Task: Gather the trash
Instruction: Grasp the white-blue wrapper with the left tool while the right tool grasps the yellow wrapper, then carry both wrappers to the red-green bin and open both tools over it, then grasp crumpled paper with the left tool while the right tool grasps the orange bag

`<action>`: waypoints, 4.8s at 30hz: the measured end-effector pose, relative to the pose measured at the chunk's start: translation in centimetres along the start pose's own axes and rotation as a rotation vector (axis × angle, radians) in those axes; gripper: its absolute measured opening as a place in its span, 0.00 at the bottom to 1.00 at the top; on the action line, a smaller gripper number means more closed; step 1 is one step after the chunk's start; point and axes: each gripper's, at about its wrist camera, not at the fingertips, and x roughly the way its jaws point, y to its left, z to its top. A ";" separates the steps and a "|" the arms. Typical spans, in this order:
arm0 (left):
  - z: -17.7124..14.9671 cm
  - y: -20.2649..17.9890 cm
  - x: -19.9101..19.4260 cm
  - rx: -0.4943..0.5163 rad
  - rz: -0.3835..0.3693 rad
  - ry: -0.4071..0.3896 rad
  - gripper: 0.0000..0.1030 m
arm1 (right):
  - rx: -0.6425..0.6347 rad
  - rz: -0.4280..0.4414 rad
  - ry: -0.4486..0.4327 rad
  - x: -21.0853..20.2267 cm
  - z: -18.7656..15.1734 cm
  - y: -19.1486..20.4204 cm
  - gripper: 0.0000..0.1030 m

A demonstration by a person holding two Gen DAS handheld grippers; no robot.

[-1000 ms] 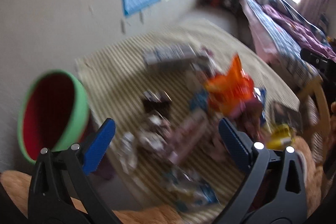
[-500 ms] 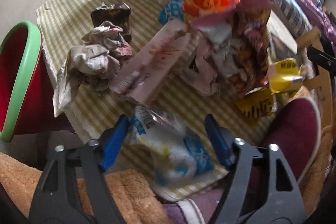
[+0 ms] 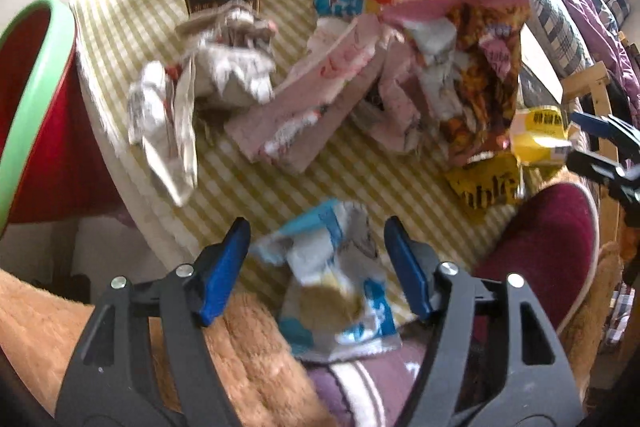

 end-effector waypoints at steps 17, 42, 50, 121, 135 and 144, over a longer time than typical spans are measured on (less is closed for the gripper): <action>-2.1 -2.5 1.2 0.134 0.060 0.066 0.68 | 0.161 0.103 -0.154 -2.8 0.2 -1.5 0.34; 0.1 -0.5 -9.1 0.026 0.016 -0.417 0.25 | 0.004 -0.138 -0.081 -0.6 -0.4 -1.0 0.64; 0.1 0.0 -9.1 0.000 0.029 -0.445 0.25 | 0.076 -0.105 -0.103 -0.4 -1.1 -1.7 0.34; -3.6 28.0 -16.1 -0.783 0.190 -0.652 0.79 | -0.329 0.241 -0.002 16.1 22.1 38.0 0.54; -1.9 27.0 -15.7 -0.725 0.269 -0.605 0.79 | -0.253 0.181 -0.243 4.9 16.2 28.8 0.59; -0.4 21.1 -16.4 -0.570 0.281 -0.602 0.79 | -0.014 -0.043 -0.362 -0.8 10.3 16.3 0.64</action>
